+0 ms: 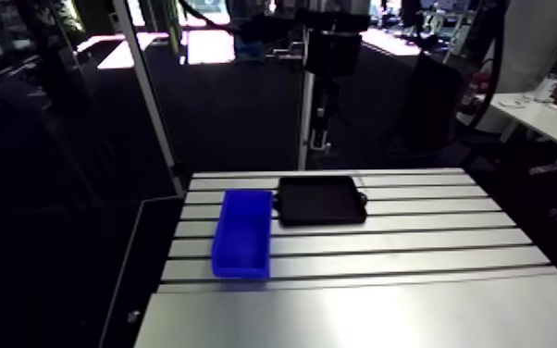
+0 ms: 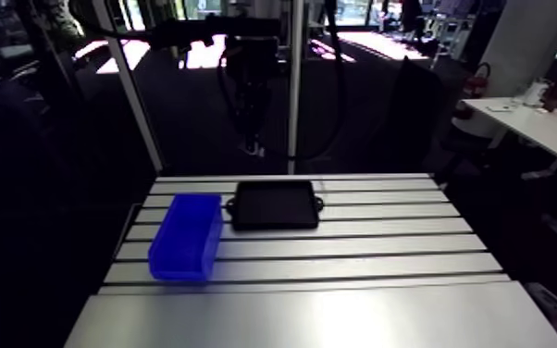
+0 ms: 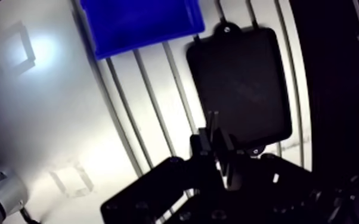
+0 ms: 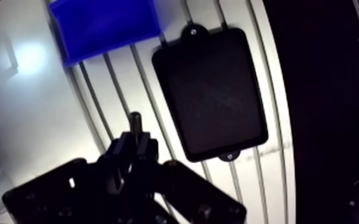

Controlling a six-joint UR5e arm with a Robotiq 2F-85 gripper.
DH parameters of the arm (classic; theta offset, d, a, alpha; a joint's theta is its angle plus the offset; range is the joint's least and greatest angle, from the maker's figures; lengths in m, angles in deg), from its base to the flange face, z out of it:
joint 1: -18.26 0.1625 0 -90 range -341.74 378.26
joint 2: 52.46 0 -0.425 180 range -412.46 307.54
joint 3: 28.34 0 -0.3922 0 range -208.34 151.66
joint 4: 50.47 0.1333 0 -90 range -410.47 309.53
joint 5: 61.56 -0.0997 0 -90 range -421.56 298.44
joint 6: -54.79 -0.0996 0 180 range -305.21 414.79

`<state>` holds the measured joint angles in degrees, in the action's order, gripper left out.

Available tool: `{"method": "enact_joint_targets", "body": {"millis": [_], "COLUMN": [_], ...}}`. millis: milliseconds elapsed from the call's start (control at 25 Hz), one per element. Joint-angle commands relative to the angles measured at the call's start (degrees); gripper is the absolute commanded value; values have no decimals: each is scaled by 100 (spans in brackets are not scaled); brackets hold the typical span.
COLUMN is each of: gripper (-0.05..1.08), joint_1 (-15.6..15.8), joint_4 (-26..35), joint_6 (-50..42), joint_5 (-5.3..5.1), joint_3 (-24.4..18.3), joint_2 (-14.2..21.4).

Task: Pick up the M10 bolt from the tray and put it into the blue bin.

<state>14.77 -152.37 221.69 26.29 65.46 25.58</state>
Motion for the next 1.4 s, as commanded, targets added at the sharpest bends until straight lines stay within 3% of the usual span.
{"method": "enact_joint_targets", "body": {"millis": [40, 240, 560, 800, 1400], "gripper": [104, 104, 104, 104, 103], "joint_1": [499, 929, 1211, 1211, 1202], "joint_4": [25, -168, -819, -1188, -1707], "joint_6": [208, 50, -161, -205, -240], "joint_5": [-45, -72, -54, -1, 8], "joint_3": [249, 337, 750, 996, 1137], "joint_2": [189, 189, 145, 93, -514]}}
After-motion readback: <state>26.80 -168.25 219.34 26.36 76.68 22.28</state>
